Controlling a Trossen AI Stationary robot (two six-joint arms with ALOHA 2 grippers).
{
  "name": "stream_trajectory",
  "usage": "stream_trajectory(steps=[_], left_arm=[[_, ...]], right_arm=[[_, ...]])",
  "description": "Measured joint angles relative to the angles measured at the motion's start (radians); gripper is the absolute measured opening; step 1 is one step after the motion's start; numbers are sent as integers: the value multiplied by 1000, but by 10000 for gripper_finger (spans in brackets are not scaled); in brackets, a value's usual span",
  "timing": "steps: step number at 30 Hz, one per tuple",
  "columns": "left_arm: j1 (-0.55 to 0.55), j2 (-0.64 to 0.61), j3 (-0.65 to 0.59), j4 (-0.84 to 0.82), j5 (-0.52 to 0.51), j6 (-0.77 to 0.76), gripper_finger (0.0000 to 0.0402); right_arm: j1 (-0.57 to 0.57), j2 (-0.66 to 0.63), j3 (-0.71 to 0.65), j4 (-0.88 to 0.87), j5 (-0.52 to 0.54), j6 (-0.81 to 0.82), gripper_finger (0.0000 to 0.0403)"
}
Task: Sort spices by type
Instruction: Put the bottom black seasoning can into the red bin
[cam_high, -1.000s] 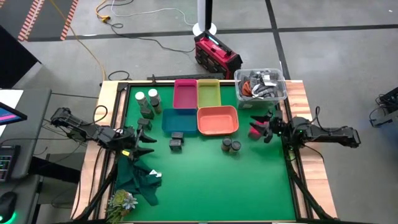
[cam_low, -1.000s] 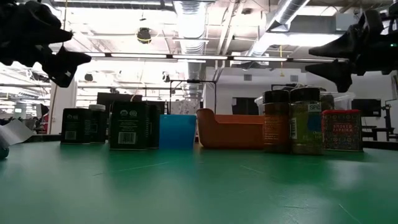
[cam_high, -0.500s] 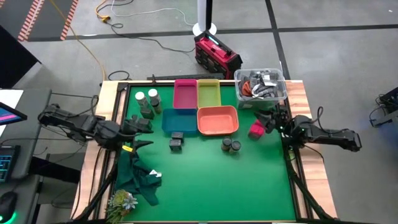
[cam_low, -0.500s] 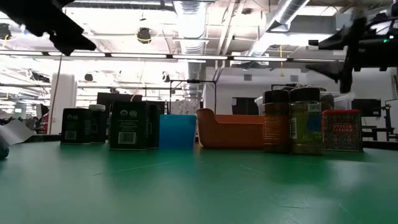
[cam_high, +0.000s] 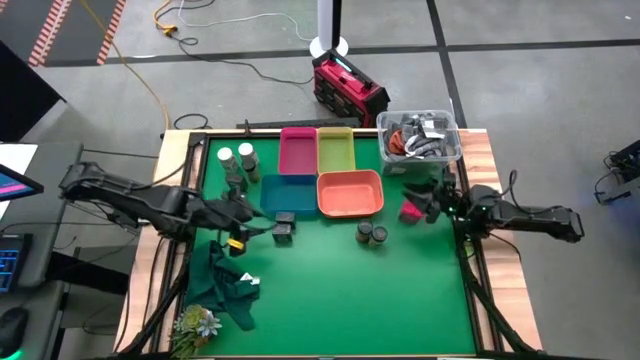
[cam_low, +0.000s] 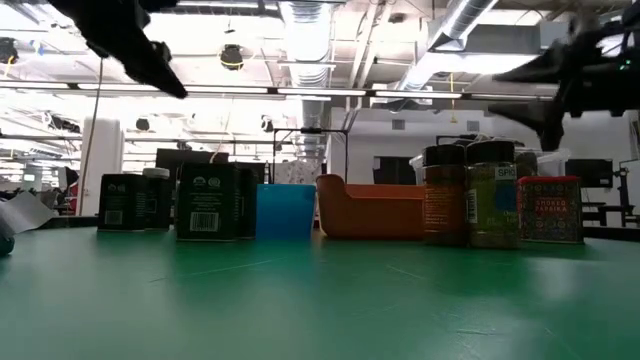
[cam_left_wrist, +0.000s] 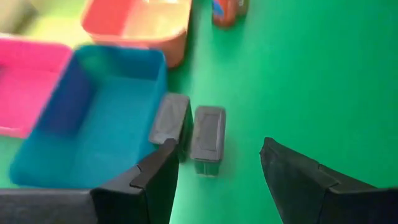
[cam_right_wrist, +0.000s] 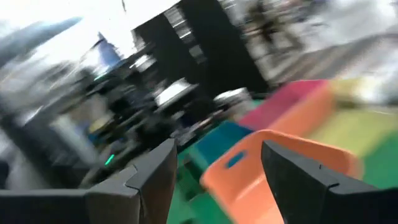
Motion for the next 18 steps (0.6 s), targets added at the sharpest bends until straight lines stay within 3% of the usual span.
stream_trajectory(steps=[4, 13, 18], left_arm=[[43, 130, 34, -2, 62, 22, 215], [82, 340, 157, -40, 108, 61, 215], [83, 408, 212, -82, 108, 60, 215]], right_arm=[[72, 87, 45, -8, 11, -138, 260], [236, 451, 207, 50, 241, -433, 260], [288, 684, 345, 104, 245, -562, 260]])
